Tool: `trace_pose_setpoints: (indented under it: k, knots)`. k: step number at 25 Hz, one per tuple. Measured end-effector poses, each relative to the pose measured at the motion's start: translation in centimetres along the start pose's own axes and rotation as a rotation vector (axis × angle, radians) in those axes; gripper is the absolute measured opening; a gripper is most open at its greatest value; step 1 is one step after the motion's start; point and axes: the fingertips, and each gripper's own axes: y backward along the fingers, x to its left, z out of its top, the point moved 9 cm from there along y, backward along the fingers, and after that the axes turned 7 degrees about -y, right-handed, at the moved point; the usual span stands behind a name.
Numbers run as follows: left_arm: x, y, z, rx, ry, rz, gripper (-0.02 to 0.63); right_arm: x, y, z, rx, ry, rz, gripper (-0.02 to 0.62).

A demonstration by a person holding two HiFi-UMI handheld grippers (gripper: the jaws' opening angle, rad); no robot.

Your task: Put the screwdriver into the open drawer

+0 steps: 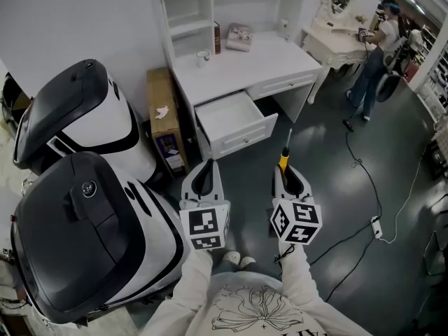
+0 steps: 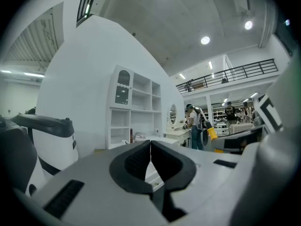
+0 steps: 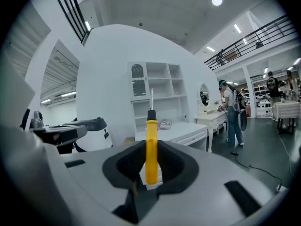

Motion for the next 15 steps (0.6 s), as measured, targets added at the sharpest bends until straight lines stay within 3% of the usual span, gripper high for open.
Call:
trace_pose_setpoints:
  k: [15]
  knots:
    - [3.3,-3.1,-2.2,0.039,0.024,0.022,0.006,1.6,-4.6,-1.6,0.058,0.000,0.022,0.071]
